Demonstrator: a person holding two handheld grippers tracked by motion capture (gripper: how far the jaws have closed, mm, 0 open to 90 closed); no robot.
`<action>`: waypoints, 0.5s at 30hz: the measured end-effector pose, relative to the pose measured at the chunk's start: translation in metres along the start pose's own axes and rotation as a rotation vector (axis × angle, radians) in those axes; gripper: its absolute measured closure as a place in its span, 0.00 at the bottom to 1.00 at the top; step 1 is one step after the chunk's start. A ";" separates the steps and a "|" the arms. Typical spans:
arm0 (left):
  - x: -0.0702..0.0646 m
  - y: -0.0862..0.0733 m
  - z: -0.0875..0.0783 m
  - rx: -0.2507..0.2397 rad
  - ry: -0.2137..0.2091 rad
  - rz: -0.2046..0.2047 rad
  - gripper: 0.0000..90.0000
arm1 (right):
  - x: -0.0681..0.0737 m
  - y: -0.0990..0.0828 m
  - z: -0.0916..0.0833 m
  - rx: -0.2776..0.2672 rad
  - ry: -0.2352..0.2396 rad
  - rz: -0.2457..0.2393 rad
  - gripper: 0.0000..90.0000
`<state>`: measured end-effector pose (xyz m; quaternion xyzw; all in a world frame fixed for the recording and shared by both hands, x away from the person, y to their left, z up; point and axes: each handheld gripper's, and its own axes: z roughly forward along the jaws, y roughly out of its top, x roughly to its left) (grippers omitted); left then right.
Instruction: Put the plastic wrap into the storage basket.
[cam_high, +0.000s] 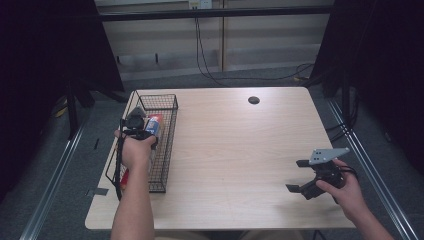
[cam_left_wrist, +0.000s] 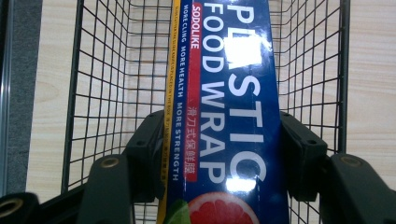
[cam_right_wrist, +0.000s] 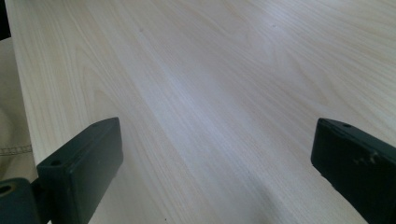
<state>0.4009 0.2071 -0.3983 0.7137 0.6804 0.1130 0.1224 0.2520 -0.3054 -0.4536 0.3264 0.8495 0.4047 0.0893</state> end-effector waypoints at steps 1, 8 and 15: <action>-0.001 0.000 0.000 -0.001 0.006 -0.003 0.46 | 0.000 0.000 0.000 0.000 0.001 0.000 0.02; -0.001 -0.001 0.000 0.001 -0.003 -0.004 0.45 | 0.000 0.000 0.000 0.000 -0.002 -0.001 0.02; 0.002 -0.001 -0.005 -0.020 -0.028 -0.022 0.40 | 0.000 -0.001 -0.001 0.000 -0.003 0.002 0.02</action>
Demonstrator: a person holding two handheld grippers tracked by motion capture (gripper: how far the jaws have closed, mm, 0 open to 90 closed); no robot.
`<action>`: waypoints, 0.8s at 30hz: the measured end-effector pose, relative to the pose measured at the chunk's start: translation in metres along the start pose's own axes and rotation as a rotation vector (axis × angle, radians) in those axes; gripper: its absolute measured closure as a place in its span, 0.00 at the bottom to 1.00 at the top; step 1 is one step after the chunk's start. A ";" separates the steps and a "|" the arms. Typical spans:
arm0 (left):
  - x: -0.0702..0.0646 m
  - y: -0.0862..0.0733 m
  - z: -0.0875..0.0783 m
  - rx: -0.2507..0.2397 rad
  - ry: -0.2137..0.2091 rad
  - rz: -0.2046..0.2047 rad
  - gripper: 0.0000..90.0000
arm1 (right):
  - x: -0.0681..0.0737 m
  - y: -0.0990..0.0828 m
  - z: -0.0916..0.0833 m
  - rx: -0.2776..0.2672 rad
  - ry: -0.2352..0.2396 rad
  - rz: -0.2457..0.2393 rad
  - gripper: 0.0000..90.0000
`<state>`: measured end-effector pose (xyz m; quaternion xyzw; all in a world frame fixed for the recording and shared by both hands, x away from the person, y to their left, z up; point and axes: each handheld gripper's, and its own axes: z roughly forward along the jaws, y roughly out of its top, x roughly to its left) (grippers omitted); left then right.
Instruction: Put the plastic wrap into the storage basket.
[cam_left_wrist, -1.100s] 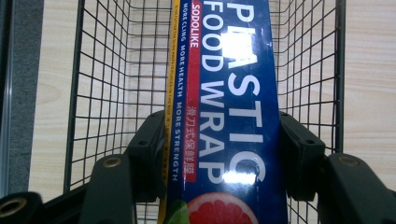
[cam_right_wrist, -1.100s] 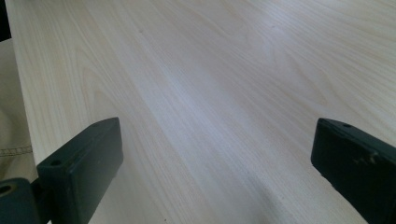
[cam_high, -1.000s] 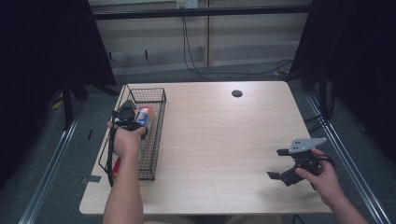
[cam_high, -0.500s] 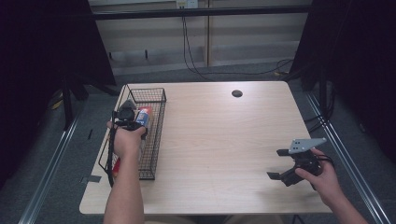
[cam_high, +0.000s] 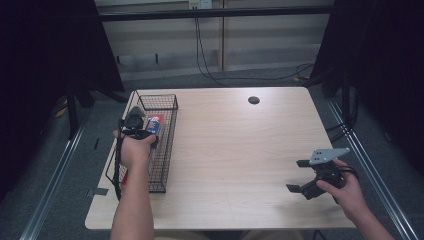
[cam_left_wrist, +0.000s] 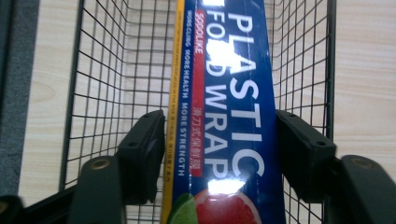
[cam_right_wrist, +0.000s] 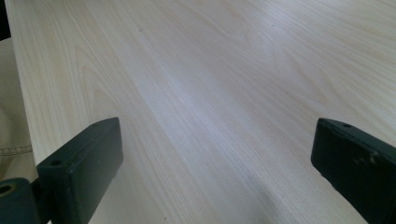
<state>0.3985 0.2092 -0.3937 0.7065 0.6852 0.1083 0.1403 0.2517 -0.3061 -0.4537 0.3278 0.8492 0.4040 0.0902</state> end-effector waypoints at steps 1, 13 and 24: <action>0.000 0.000 -0.001 -0.007 -0.002 -0.004 0.40 | 0.000 0.000 0.000 0.000 0.000 0.000 0.02; 0.004 0.001 -0.013 -0.041 -0.039 0.006 0.23 | 0.000 0.000 0.000 0.002 -0.002 0.002 0.02; -0.001 0.004 -0.027 -0.071 -0.070 0.042 0.16 | -0.001 0.000 -0.001 -0.008 -0.005 0.002 0.02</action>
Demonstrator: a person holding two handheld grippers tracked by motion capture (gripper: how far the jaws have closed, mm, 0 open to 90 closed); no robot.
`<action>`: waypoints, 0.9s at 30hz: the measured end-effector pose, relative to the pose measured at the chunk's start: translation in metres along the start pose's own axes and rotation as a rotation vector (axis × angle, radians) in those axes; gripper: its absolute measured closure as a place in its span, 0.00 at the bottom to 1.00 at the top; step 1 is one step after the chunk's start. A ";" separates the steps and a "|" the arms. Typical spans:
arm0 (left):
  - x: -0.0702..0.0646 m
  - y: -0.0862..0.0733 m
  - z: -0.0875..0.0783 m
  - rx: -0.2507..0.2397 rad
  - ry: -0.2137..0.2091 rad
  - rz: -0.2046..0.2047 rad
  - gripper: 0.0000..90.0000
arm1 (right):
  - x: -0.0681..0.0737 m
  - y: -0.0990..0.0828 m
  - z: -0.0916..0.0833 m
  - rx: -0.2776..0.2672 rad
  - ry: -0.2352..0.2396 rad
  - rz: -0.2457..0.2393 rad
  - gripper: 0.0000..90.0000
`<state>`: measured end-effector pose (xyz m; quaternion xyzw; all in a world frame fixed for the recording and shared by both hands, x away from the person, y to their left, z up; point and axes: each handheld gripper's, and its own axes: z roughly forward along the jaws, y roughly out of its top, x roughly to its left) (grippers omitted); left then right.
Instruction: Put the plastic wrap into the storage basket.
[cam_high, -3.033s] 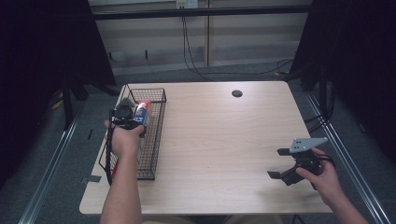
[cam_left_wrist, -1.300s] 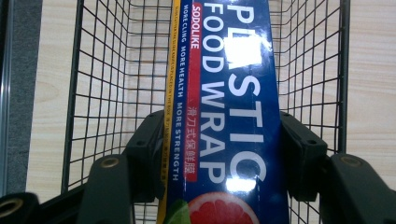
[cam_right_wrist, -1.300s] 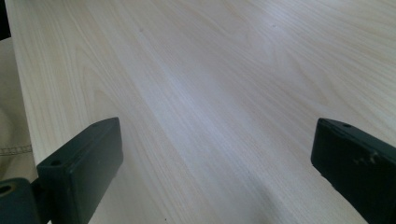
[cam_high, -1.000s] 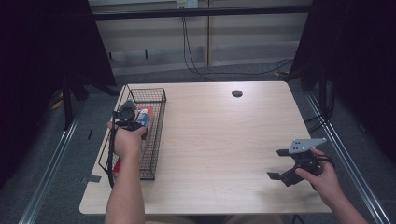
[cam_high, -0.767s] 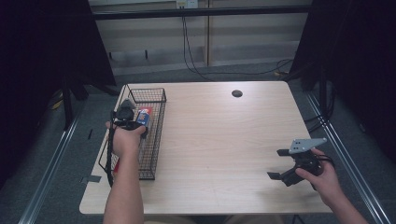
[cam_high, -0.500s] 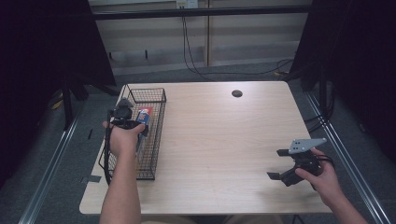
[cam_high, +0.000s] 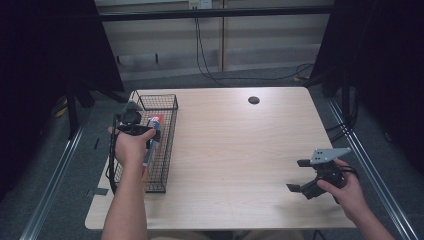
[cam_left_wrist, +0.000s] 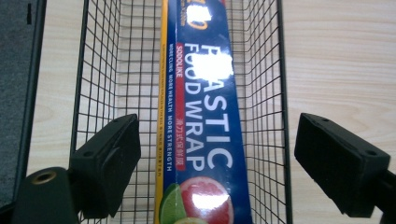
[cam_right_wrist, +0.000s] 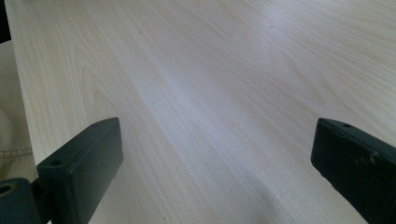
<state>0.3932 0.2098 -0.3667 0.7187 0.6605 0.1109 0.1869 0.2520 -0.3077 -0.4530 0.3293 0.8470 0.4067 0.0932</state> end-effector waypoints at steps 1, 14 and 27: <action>-0.001 0.001 -0.002 -0.007 -0.007 0.000 0.16 | 0.000 0.000 0.000 0.000 -0.001 -0.001 0.02; -0.018 0.004 -0.031 -0.072 -0.085 0.065 0.15 | 0.005 0.000 -0.002 0.002 0.000 -0.011 0.02; -0.042 0.001 -0.039 -0.111 -0.184 0.132 0.15 | 0.004 0.000 -0.002 0.005 -0.001 -0.006 0.02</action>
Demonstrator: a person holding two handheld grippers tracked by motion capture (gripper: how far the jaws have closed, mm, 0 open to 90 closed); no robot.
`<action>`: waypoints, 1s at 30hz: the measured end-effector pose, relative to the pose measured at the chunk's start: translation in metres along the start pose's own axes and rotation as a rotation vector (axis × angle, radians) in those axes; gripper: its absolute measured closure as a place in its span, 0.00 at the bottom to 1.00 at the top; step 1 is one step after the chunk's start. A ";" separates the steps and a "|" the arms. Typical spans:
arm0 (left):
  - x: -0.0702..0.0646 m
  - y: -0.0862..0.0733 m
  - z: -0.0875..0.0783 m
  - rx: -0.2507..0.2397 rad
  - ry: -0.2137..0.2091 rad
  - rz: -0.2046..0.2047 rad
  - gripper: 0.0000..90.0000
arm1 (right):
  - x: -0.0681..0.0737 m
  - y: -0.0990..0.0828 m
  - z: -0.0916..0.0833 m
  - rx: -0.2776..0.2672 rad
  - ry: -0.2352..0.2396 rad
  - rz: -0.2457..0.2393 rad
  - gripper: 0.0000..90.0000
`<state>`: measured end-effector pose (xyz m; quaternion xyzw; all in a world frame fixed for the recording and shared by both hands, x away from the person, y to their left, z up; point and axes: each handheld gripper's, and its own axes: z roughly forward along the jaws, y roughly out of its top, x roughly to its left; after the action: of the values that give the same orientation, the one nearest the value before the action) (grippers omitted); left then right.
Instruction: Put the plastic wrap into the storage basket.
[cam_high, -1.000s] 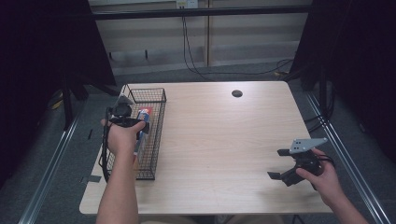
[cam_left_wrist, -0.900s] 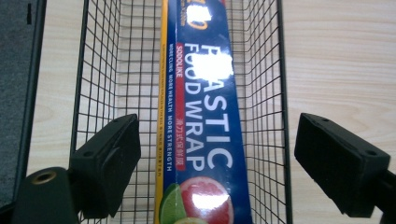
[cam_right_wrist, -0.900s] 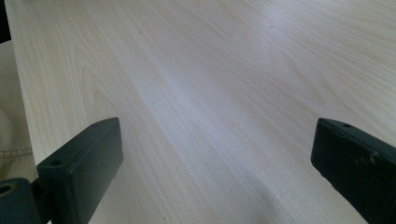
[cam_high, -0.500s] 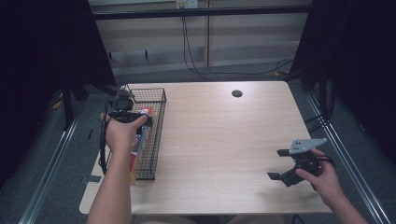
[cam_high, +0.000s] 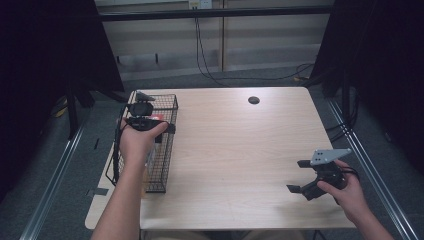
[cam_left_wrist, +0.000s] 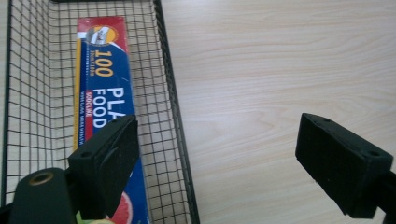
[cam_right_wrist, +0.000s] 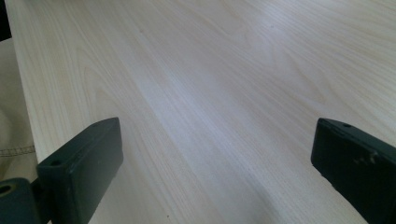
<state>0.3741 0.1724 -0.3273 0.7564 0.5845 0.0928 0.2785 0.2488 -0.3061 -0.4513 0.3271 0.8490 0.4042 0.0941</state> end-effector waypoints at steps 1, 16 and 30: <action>-0.001 0.000 0.000 -0.002 -0.007 0.004 0.15 | 0.000 0.000 0.000 0.000 0.001 -0.002 0.02; -0.022 -0.004 0.005 0.010 -0.052 0.066 0.15 | 0.000 0.007 0.008 0.006 0.020 -0.019 0.02; -0.045 -0.007 0.021 0.035 -0.086 0.130 0.16 | 0.001 0.008 0.010 0.008 0.019 -0.024 0.02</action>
<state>0.3643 0.1246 -0.3401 0.8009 0.5230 0.0679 0.2836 0.2561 -0.2961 -0.4517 0.3132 0.8553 0.4029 0.0896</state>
